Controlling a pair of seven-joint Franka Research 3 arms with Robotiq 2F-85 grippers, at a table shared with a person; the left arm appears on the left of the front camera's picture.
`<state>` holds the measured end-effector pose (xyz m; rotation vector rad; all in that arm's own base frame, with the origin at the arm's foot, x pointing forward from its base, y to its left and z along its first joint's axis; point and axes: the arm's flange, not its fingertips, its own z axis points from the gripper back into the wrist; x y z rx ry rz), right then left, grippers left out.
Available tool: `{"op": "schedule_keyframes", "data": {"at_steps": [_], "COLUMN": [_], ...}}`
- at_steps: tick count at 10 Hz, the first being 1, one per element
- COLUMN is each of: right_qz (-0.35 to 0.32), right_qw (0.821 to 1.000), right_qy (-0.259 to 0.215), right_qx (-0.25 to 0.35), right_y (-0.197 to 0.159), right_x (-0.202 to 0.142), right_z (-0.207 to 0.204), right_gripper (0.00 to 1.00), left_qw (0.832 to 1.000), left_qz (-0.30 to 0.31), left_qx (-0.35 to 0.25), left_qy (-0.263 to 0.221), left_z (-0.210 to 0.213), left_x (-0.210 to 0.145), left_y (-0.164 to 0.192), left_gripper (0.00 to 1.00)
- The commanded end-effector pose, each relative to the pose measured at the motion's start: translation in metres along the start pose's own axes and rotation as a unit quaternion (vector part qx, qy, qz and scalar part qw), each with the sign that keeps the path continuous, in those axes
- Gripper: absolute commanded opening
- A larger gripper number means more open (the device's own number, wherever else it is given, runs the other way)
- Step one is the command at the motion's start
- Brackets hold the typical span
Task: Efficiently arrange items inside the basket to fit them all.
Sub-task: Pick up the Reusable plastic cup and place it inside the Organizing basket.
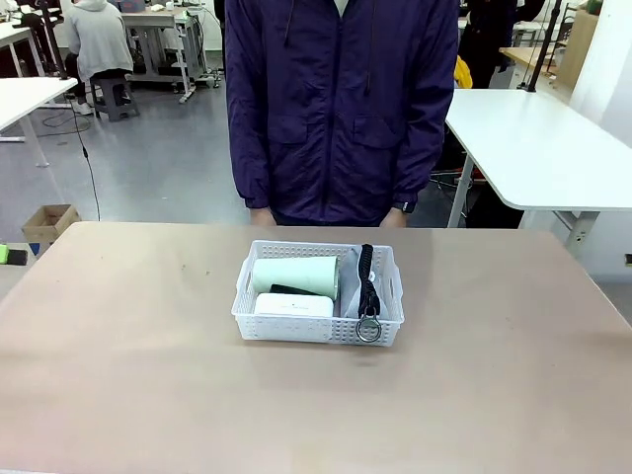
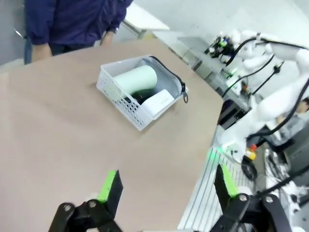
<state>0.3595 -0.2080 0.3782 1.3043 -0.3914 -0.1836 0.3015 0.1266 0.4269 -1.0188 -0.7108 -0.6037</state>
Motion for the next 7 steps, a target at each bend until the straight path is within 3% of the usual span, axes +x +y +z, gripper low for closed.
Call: {"op": "schedule_keyframes", "data": {"at_steps": [1, 7], "right_qz": [-0.008, -0.008], "right_qw": [1.000, 1.000], "right_qy": [0.002, 0.002], "right_qx": [-0.009, -0.009], "right_y": [0.0040, 0.0040], "right_x": [-0.0024, -0.0024], "right_z": [0.0009, 0.0009], "right_gripper": [1.00, 1.00], "left_qw": [1.000, 1.000], "left_qz": [-0.015, -0.015], "left_qx": [0.006, 0.006], "left_qy": [0.010, 0.010], "left_z": [0.0034, 0.0034], "left_x": [0.0088, 0.0088], "left_y": [-0.0179, -0.0179], "left_gripper": [1.00, 1.00]}}
